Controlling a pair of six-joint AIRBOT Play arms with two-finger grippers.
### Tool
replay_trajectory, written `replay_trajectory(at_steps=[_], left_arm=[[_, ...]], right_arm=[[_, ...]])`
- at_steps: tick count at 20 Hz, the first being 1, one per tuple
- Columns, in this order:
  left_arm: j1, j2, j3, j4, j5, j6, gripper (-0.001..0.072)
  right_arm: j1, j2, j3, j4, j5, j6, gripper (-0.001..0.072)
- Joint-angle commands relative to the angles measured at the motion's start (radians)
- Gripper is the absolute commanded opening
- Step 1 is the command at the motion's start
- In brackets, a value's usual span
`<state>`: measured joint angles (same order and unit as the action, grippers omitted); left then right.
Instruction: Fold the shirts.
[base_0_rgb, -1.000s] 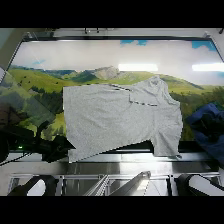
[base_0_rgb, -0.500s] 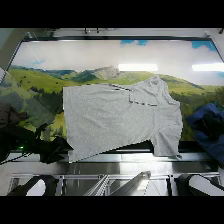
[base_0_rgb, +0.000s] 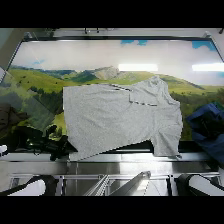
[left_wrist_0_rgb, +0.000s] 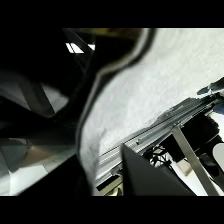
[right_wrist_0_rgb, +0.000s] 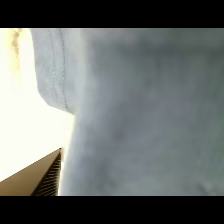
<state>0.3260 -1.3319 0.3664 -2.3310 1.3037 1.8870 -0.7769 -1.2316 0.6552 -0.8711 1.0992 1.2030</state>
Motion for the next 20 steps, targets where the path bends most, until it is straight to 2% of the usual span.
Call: replay_trajectory(at_steps=[1, 4, 9, 13, 20], left_arm=[[0.001, -0.024, 0.001, -0.028, -0.036, 0.062, 0.0076], [0.001, 0.043, 0.007, -0.026, -0.049, 0.068, 0.0021], [0.001, 0.124, 0.076, -0.023, -0.026, 0.068, 0.0022], [0.001, 0.101, 0.124, -0.018, 0.009, 0.068, 0.0021], [0.001, -0.021, 0.203, -0.018, 0.050, 0.068, 0.0021]], right_arm=[[0.048, -0.006, -0.001, 0.004, 0.015, -0.008, 0.0532], [0.177, -0.042, -0.002, 0.004, 0.000, -0.005, 0.0532], [0.211, -0.101, -0.002, 0.001, -0.088, 0.023, 0.0532], [0.223, -0.141, -0.002, 0.015, -0.098, 0.008, 0.0530], [0.042, -0.044, 0.019, 0.000, 0.050, -0.003, 0.0524]])
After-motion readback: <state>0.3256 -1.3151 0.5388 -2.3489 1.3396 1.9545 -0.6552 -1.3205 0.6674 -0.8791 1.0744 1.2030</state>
